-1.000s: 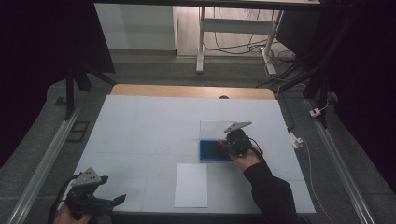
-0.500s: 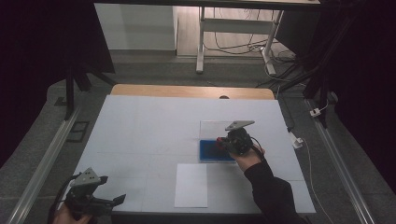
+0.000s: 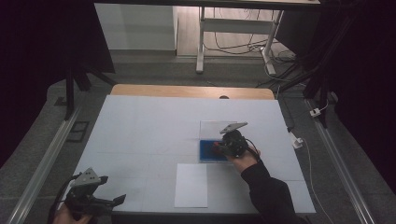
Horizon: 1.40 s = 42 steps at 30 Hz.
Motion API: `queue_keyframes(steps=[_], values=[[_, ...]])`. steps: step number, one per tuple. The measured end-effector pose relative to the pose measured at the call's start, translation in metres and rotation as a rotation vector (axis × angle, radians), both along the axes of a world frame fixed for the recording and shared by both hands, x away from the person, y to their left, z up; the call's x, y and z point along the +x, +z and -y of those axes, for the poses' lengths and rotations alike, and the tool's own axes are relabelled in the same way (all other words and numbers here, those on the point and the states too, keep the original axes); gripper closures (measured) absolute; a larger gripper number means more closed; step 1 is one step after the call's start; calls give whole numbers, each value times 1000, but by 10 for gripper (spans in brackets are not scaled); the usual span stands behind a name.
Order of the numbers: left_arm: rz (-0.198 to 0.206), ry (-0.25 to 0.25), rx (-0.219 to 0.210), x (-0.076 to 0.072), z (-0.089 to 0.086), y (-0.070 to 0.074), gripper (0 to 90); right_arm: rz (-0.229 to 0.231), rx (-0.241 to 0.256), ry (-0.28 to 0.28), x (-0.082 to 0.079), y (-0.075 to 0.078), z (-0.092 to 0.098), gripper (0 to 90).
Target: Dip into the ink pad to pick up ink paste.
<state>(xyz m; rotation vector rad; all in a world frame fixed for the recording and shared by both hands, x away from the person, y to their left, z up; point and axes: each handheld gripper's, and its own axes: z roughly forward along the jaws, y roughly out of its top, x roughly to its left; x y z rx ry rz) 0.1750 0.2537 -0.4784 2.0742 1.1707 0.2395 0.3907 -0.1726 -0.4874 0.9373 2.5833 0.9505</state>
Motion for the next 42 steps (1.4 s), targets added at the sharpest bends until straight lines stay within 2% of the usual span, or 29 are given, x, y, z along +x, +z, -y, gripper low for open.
queue_keyframes(steps=[3, 15, 17, 25, 27, 29, 35, 42], values=[[-1, -1, 1, 0, 0, 0, 49, 10, -14, -2, -2, 0, -2, 805], [-2, -3, 2, 1, 0, 0, 50, 124, -153, 37, -14, -1, -19, 806], [-2, -4, 2, 1, 0, 0, 50, 112, -136, 33, -13, -1, -17, 806], [-2, -3, 1, 1, 0, 0, 51, -6, 45, -4, 2, -5, 5, 806], [-2, -4, 1, 1, 0, 0, 51, -24, 71, -10, 3, -6, 7, 806], [-3, -3, 1, 1, 0, 0, 51, -13, 58, -6, 2, -6, 6, 806], [-3, -3, 2, 1, 0, 0, 52, 56, -22, 6, -7, -4, -4, 805], [-2, -2, -2, 1, 0, 0, 52, 66, -32, 5, -8, -3, -6, 802]])
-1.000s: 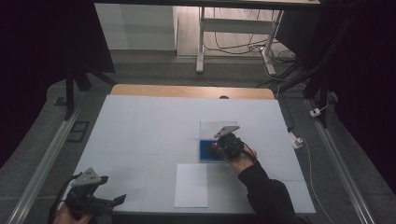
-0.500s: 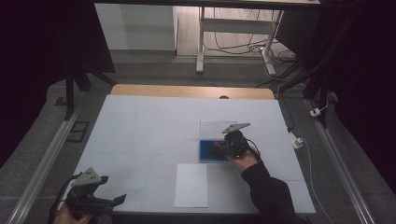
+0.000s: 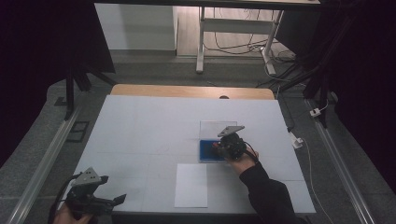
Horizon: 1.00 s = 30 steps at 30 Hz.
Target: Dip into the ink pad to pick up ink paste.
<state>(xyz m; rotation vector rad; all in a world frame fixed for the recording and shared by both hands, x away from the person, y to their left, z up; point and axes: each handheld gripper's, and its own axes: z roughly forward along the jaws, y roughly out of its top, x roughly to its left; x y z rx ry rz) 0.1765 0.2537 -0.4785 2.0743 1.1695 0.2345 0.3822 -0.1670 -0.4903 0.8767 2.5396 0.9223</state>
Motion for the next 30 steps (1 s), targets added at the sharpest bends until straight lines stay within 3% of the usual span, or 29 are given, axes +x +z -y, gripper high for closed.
queue_keyframes(steps=[7, 30], values=[[2, -1, -1, 0, 0, 0, 52, -28, 47, -15, 4, 0, 6, 801], [6, -4, -2, -1, 0, 0, 52, -22, 136, 9, -9, 19, 18, 801]])
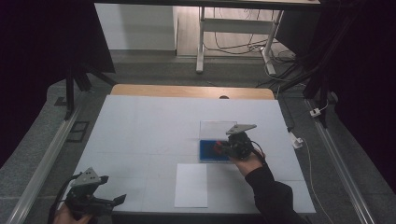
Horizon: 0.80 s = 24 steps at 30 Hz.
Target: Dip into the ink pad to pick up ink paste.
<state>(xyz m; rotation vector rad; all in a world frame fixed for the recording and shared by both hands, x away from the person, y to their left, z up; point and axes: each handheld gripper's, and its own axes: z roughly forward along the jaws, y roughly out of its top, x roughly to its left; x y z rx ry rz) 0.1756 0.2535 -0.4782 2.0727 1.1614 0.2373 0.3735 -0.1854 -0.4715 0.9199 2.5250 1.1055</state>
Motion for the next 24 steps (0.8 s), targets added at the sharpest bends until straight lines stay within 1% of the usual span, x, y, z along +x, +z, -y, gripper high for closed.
queue_keyframes(steps=[1, 9, 14, 24], values=[[0, 0, -1, 0, 0, 0, 52, 1, -3, 2, -1, 1, 0, 801], [2, -1, -1, 0, 0, 0, 51, -2, 22, 26, -10, 5, 1, 801], [4, -1, -1, 0, 0, 0, 51, -1, 40, 44, -20, 10, 1, 801], [4, 2, -5, 0, -1, 0, 50, -1, 45, 84, -36, 16, 0, 801]])
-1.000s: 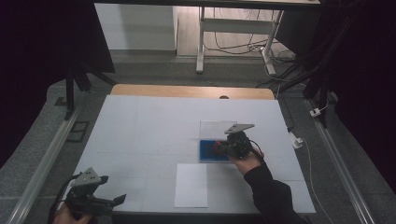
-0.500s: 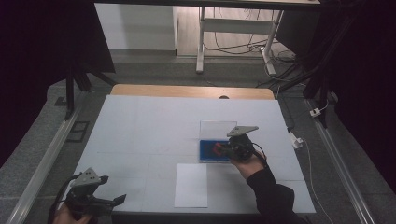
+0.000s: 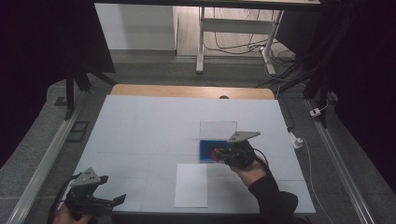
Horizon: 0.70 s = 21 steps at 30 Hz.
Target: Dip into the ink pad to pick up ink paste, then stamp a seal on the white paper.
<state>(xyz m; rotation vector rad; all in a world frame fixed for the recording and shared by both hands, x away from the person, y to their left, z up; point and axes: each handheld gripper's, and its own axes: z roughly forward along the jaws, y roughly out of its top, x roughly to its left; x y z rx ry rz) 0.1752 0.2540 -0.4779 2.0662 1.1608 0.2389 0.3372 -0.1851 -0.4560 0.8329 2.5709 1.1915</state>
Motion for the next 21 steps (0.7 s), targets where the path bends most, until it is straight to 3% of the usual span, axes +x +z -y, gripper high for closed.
queue_keyframes(steps=[21], values=[[2, -1, 1, 0, 0, 0, 50, -7, -14, 74, -13, -2, -13, 801]])
